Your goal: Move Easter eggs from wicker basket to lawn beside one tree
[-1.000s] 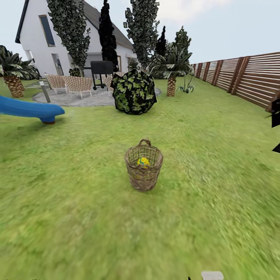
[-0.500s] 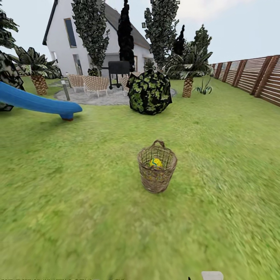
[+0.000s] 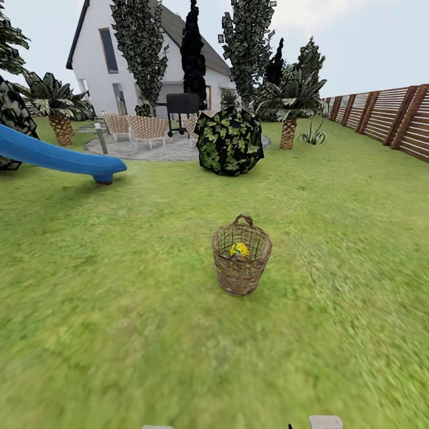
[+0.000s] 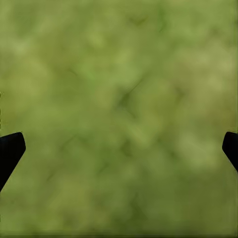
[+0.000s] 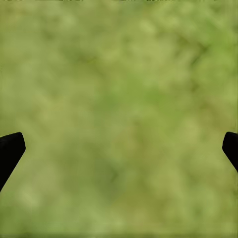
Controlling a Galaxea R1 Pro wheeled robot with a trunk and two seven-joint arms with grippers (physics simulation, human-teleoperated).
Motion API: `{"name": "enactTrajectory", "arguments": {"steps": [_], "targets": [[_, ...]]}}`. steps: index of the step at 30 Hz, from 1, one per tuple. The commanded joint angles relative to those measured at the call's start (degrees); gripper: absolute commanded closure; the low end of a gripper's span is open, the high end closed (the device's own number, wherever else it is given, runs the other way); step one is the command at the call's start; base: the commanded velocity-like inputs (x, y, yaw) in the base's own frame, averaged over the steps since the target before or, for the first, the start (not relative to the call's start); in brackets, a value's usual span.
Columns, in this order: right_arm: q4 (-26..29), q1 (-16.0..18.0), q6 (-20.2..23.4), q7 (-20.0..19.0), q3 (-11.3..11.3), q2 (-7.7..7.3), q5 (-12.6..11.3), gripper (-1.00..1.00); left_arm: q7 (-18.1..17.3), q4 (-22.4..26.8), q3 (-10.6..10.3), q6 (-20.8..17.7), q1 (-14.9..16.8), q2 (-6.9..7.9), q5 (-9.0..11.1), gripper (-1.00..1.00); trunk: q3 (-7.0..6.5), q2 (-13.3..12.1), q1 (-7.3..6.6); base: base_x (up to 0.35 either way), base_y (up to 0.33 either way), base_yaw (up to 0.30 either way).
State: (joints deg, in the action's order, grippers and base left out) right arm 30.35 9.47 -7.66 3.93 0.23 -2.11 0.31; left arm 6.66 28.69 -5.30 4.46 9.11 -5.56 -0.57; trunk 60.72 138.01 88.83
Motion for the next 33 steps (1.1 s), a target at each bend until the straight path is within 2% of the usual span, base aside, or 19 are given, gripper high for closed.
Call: {"name": "enactTrajectory", "arguments": {"steps": [1,20,28,33], "targets": [[-0.1,0.0,-0.2,0.2,0.0,0.0,0.0,-1.0,0.5,-0.1,-0.4,0.1,0.0,0.1,-0.1,-1.0,0.04,0.0,-0.01,0.005,-0.007,0.08],[-0.1,0.0,-0.2,0.2,0.0,0.0,0.0,-1.0,0.7,-0.4,-0.4,-0.1,0.0,0.11,-0.3,-1.0,0.04,0.0,-0.01,0.01,-0.264,0.252],[-0.1,0.0,-0.2,0.2,0.0,0.0,0.1,-1.0,0.5,-0.7,-0.5,0.1,0.0,0.12,-0.3,-1.0,0.04,0.0,-0.01,0.003,-0.055,0.272],[-0.1,0.0,-0.2,0.2,0.0,0.0,0.0,-1.0,0.5,-2.2,-0.4,0.1,0.0,0.11,-0.3,-1.0,0.04,0.0,-0.01,0.228,-0.002,0.272]]}}
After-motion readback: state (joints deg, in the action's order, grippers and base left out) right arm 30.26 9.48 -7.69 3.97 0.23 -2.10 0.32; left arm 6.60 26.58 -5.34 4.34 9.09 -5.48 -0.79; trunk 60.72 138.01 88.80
